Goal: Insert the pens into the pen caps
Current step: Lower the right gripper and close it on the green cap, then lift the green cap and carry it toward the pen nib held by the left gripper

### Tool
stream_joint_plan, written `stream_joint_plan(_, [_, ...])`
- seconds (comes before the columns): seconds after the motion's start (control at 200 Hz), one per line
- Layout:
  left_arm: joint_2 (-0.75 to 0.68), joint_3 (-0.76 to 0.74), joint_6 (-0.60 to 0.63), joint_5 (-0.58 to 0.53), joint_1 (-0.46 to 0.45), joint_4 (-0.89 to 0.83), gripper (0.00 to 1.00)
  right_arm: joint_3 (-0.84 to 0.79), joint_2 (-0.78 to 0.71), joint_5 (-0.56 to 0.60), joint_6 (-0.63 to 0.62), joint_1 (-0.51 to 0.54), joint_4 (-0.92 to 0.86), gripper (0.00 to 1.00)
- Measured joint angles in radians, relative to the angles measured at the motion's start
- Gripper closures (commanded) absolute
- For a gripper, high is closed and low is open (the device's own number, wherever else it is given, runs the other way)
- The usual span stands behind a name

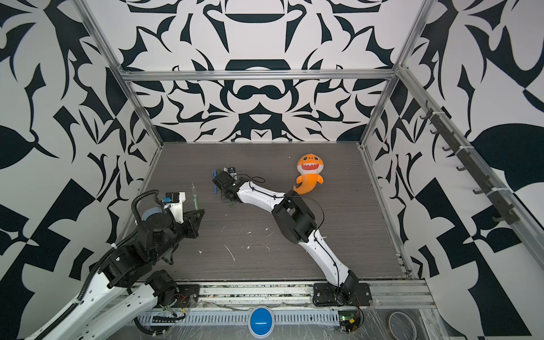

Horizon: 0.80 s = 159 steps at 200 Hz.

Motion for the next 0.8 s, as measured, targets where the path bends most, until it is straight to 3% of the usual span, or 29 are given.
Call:
stream_joint_plan(0.22, [0.011, -0.003, 0.011, 0.012, 0.000, 0.010, 0.99, 0.009, 0.022, -0.009, 0.001, 0.000, -0.005, 0.70])
stream_joint_plan(0.67, [0.011, -0.003, 0.021, 0.016, 0.000, 0.016, 0.99, 0.010, 0.025, -0.066, 0.013, -0.008, 0.017, 0.87])
stream_joint_plan(0.795, [0.011, -0.003, 0.025, 0.016, 0.000, 0.016, 0.99, 0.010, 0.025, -0.092, 0.015, -0.010, 0.027, 0.88])
